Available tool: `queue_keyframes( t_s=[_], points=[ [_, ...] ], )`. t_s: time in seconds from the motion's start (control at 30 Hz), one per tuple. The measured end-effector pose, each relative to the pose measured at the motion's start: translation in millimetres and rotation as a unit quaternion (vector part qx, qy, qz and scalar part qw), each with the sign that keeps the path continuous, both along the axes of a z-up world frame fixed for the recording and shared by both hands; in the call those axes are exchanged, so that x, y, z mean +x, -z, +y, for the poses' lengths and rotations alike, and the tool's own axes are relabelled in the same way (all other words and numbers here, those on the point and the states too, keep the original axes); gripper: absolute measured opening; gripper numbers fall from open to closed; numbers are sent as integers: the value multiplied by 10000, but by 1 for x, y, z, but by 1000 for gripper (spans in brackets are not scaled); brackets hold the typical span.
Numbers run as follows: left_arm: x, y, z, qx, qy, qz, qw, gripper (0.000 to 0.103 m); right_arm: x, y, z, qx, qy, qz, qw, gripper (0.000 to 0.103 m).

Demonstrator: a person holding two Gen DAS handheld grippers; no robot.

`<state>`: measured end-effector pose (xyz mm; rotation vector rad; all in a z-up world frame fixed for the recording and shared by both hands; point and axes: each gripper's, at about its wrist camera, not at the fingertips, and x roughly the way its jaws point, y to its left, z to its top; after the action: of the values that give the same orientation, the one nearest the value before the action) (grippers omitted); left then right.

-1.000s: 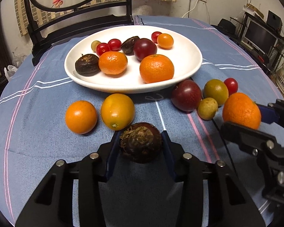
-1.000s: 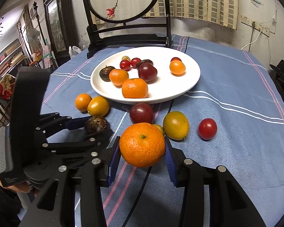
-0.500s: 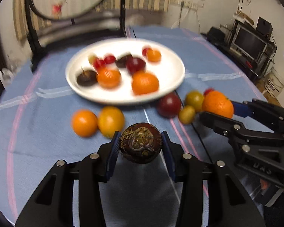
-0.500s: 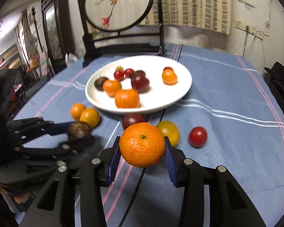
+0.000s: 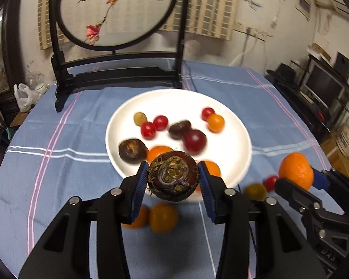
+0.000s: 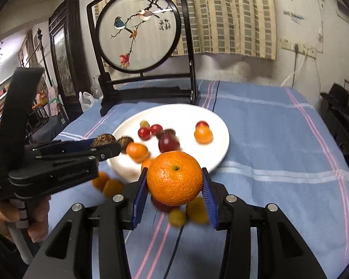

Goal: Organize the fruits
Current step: 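Carry both fruits onto the white plate and open both grippers, then move both open grippers back toward the fruit pile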

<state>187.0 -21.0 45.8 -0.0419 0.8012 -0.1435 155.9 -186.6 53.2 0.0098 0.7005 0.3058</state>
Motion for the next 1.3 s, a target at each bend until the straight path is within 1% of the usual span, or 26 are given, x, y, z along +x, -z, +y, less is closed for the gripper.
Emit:
queue_keyframes(
  t_s=[0.07,0.2,0.3,0.43,0.47,0.53,0.57,0.6,0.63,0.67,0.7,0.77,0.87,0.9,0.93,1.03,1.13,1.2,1.3],
  points=[
    [10,5,5,-81,-81,46,9999,43,17,2,4,-19,4,52,10000,44],
    [26,21,14,-145,-248,117,9995,43,55,19,9,31,64,365,9993,44],
    [32,29,13,-117,-179,176,9996,43,75,34,10,104,162,639,9978,44],
    [38,37,13,-148,-148,277,9994,43,90,49,9,248,317,838,9957,46],
    [39,39,14,-129,-179,278,9994,43,92,51,9,295,338,853,9953,47],
    [41,42,15,-126,-219,271,9993,43,93,52,8,394,379,827,9951,53],
    [42,43,18,-178,-272,283,9991,50,93,51,6,452,388,828,9948,58],
    [42,43,20,-224,-323,284,9988,57,92,48,4,547,365,817,9945,58],
    [40,41,23,-291,-396,239,9985,67,90,45,3,576,371,786,9946,58],
    [39,39,26,-357,-464,162,9982,72,87,42,2,578,383,745,9948,58],
    [36,35,30,-431,-533,76,9976,74,82,39,1,591,363,707,9951,58],
    [34,31,34,-514,-574,21,9970,81,74,34,-1,631,321,674,9952,60],
    [30,30,36,-526,-594,49,9968,83,56,26,-6,548,256,621,9962,61],
    [28,30,37,-497,-613,66,9969,84,51,24,-7,500,257,598,9966,61],
    [26,29,37,-471,-632,68,9969,88,45,23,-8,442,261,573,9970,61],
    [17,26,39,-421,-798,39,9959,93,25,22,-11,247,218,477,9983,61],
    [2,19,38,-501,-724,-13,9961,98,10,26,-15,184,121,543,9983,61],
    [-9,15,35,-400,-642,-63,9971,98,1,29,-16,98,59,588,9982,61],
    [-20,18,30,-125,-563,-79,9983,98,-12,35,-14,-85,-52,716,9974,61]
  ],
)
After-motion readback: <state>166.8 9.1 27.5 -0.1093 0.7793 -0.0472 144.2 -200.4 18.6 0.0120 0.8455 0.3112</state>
